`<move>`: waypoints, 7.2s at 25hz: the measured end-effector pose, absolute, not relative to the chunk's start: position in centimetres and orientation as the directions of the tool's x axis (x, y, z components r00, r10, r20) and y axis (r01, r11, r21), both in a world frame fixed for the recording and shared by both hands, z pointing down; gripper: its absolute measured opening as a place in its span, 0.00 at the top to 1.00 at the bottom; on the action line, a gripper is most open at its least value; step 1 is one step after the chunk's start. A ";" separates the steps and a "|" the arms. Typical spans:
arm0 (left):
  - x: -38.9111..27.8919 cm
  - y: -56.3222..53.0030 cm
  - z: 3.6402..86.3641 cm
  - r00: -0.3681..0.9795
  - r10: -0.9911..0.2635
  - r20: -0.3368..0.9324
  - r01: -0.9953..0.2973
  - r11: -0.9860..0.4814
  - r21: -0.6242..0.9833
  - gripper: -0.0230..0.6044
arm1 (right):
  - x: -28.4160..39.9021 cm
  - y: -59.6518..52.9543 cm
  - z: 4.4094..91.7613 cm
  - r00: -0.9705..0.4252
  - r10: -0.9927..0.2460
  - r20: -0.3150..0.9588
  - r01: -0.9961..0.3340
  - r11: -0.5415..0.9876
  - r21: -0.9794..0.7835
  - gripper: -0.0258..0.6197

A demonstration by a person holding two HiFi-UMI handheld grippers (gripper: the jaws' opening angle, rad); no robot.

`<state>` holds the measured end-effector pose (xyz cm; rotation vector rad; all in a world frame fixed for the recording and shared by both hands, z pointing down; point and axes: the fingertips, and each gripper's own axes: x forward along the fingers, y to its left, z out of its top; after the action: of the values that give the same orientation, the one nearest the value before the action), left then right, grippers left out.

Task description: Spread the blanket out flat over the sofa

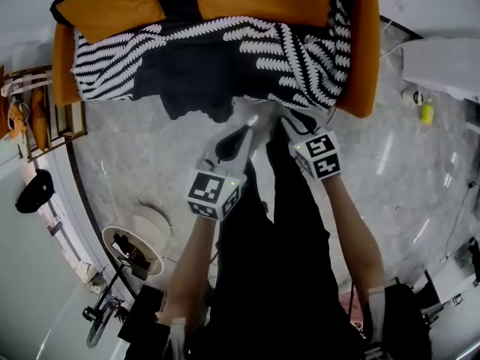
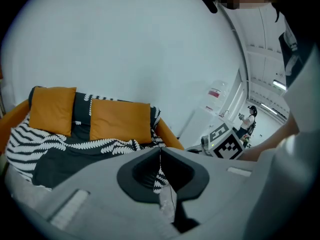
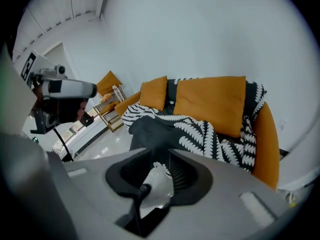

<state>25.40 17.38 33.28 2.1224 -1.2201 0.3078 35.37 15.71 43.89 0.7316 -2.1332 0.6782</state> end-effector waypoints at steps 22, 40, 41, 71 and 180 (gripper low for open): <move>27.2 14.9 46.6 0.491 -0.661 0.567 -0.863 -0.281 0.420 0.94 | 37.3 10.1 63.3 -0.393 -0.277 0.877 -0.625 0.780 -0.034 0.73; 26.4 14.7 51.1 0.510 -0.623 0.593 -0.855 -0.290 0.430 0.94 | 38.0 5.8 72.8 -0.225 -0.298 0.928 -0.541 0.830 0.136 0.64; 26.4 14.7 51.2 0.514 -0.619 0.594 -0.853 -0.296 0.430 0.94 | 38.1 5.7 72.7 -0.218 -0.303 0.928 -0.542 0.828 0.143 0.68; 26.9 16.4 50.3 0.587 -0.564 0.581 -0.809 -0.400 0.430 0.94 | 40.0 12.2 68.0 -0.219 -0.278 0.935 -0.525 0.841 0.127 0.95; 31.0 11.6 44.7 0.492 -0.487 0.722 -0.848 -0.455 0.271 0.94 | 60.4 11.1 62.7 0.223 -0.492 0.842 -0.769 0.442 0.462 0.86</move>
<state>30.96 11.60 44.73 2.1160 -1.0932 0.7521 60.44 11.10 62.68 1.1993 -1.4255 0.2745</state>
